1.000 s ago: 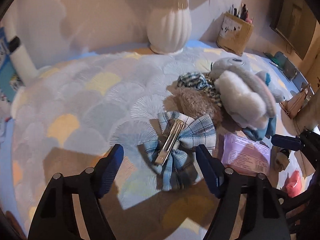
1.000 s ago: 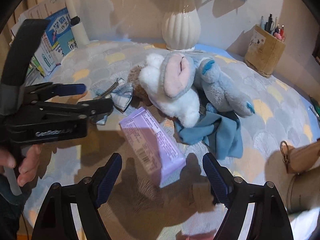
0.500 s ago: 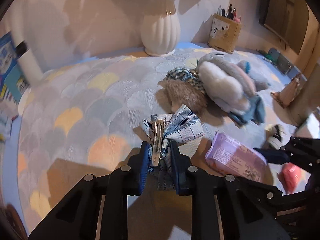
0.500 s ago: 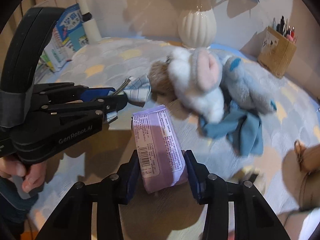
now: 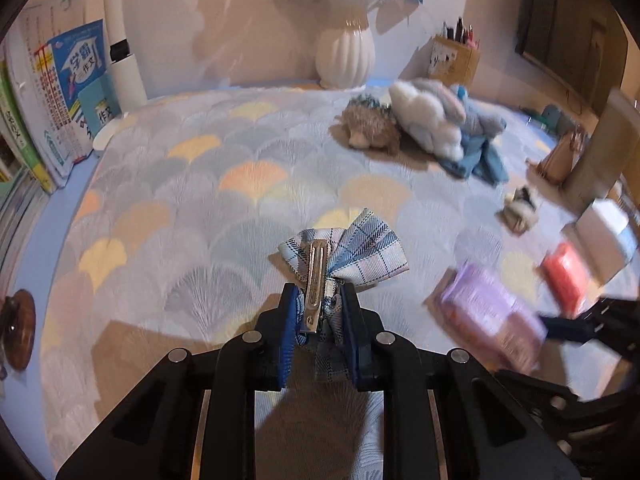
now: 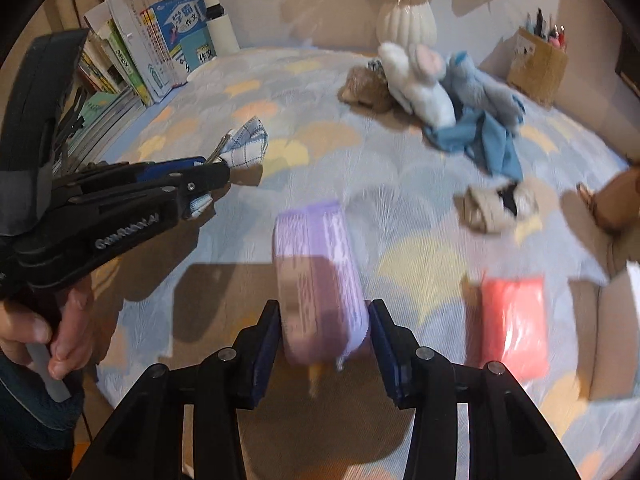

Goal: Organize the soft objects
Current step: 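Carry the plaid bow with the left gripper while the right gripper carries the lilac packet to the bowl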

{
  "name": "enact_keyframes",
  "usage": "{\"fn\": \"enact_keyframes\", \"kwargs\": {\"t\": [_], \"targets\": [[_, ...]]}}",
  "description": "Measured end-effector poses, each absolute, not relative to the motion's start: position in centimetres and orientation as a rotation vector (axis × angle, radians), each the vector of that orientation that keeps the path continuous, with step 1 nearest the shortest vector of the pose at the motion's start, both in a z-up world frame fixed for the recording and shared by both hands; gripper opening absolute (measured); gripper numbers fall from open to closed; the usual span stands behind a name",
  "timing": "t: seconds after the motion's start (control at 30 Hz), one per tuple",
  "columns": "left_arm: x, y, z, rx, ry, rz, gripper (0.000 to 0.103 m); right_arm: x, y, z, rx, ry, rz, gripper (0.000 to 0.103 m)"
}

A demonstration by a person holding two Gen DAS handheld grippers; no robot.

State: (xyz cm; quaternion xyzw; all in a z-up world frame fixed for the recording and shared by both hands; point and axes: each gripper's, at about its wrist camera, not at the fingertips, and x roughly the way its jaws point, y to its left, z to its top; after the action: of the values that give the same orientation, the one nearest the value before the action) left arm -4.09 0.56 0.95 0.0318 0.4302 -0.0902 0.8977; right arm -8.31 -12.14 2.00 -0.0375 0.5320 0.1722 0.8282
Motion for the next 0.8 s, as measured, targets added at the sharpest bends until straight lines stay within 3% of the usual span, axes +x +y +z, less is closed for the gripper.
{"fn": "enact_keyframes", "kwargs": {"t": [0.1, 0.43, 0.47, 0.57, 0.8], "targets": [[-4.7, 0.1, 0.7, 0.109, 0.85, -0.175, 0.019, -8.6, -12.6, 1.9, -0.056, 1.128, 0.353, 0.073], [-4.9, 0.1, 0.6, 0.114, 0.831, -0.177, 0.019, -7.9, -10.5, 1.2, -0.152, 1.044, 0.286, 0.073], [-5.0, 0.0, 0.6, 0.123, 0.83, -0.172, 0.019, -8.0, -10.4, 1.3, -0.157, 1.033, 0.284, 0.069], [-5.1, -0.4, 0.6, 0.149, 0.823, -0.157, 0.019, -8.6, -10.1, 1.6, -0.16, 1.0, 0.298, 0.041], [-6.6, -1.3, 2.2, 0.17, 0.79, -0.145, 0.019, -10.3, -10.4, 3.3, -0.169, 0.976, 0.309, 0.038]]}}
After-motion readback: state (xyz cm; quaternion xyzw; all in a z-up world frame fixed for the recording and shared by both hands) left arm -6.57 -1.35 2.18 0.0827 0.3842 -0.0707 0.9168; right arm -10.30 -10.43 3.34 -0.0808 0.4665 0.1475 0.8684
